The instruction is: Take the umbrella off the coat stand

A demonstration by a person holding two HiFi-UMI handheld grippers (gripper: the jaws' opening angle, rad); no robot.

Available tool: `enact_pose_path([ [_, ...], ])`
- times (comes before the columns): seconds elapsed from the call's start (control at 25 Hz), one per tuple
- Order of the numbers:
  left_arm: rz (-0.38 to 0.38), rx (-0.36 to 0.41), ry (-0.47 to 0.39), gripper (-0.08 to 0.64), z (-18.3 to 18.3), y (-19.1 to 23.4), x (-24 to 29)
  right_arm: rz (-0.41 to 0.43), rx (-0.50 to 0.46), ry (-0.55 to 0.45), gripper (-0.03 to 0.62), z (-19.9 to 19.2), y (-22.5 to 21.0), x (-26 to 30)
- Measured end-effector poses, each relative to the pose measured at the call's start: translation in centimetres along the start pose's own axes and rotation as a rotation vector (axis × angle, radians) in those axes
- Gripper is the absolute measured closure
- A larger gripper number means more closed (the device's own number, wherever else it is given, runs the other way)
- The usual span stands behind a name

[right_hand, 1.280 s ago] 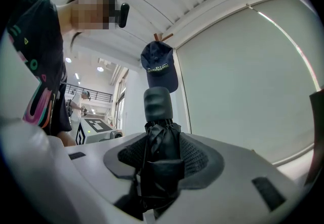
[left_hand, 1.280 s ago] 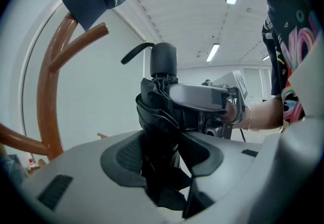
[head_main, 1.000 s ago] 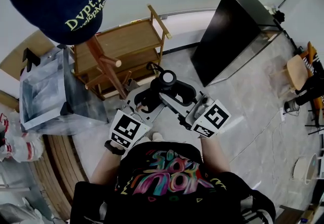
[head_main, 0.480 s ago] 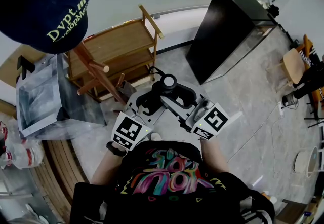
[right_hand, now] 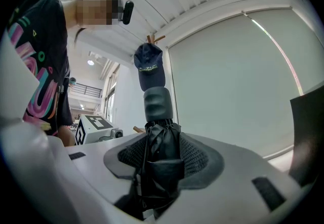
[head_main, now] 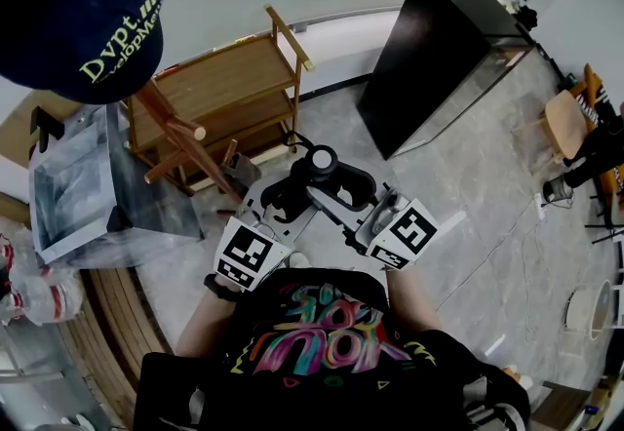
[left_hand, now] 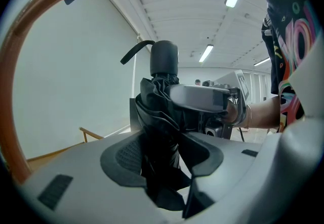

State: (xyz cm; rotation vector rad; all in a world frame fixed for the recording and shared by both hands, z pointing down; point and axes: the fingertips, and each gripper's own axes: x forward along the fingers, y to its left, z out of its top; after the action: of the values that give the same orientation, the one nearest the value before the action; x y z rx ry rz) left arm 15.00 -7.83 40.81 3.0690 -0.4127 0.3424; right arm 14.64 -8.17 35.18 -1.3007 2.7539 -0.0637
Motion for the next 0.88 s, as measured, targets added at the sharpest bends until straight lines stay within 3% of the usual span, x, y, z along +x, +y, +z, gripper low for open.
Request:
enact_pose_path([
  [0.88, -0.003, -0.003, 0.012, 0.348, -0.66, 0.00, -0.34, -0.002, 0.014, -0.001, 0.385, -0.61, 0.30, 0.12],
])
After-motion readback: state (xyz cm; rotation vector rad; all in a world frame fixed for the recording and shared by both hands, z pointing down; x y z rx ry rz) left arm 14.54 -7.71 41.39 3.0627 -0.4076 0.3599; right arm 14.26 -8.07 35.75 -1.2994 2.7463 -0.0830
